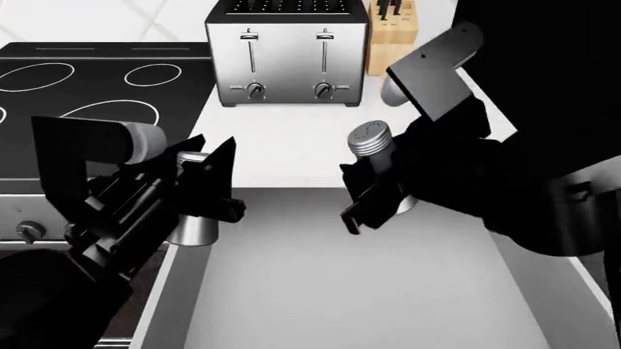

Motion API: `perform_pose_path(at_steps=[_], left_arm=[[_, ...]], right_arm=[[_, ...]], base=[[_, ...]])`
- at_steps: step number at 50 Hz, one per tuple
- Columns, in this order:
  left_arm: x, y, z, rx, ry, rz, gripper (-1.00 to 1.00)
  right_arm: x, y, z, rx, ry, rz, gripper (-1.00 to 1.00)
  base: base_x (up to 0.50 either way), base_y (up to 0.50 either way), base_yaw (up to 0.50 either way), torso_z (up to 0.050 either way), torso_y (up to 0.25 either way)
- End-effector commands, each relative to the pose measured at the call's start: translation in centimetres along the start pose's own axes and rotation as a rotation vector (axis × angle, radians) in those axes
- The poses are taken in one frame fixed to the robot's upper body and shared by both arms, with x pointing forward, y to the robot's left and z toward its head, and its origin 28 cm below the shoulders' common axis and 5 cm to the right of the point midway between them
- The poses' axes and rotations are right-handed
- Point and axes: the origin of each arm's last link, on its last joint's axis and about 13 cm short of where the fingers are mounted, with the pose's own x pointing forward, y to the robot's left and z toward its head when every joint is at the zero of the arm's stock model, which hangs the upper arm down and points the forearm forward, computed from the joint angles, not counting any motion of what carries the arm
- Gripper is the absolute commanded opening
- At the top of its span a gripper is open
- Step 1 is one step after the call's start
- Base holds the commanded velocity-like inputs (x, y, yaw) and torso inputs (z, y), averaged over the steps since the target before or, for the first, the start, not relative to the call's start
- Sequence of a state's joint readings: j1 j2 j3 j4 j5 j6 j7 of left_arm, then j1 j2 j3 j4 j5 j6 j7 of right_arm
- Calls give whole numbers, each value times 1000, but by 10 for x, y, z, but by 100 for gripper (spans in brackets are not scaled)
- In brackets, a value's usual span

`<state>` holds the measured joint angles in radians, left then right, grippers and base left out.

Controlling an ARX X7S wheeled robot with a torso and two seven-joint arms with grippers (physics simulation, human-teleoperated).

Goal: Pick and place the shaker into the drawer. Then close the cabinet.

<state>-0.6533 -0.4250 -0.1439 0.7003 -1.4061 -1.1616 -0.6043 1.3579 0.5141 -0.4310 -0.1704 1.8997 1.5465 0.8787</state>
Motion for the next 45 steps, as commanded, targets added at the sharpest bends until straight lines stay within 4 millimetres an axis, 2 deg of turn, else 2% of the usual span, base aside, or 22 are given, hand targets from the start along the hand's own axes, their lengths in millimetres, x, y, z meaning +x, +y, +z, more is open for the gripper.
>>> perform_pose_path(at_steps=[1, 5, 12, 16, 28, 45], left_arm=[[-3, 1, 0, -6, 0, 3, -100], [-3, 3, -1, -7, 2, 6, -100], [-3, 5, -4, -10, 9, 12, -100], [-4, 5, -5, -9, 14, 13, -100], [-6, 6, -7, -10, 21, 12, -100], [-8, 5, -7, -9, 22, 4, -100]], right_arm=[[26, -27, -11, 34, 252, 51, -100], [45, -33, -26, 76, 303, 73, -100], [83, -27, -75, 175, 370, 115, -100], [93, -26, -87, 196, 398, 121, -100], [105, -27, -111, 238, 463, 102, -100], [105, -28, -133, 290, 515, 51, -100]], base=[[0, 0, 0, 0, 0], [0, 0, 0, 0, 2], [0, 0, 0, 0, 0], [0, 0, 0, 0, 0], [0, 0, 0, 0, 0], [0, 0, 0, 0, 1]])
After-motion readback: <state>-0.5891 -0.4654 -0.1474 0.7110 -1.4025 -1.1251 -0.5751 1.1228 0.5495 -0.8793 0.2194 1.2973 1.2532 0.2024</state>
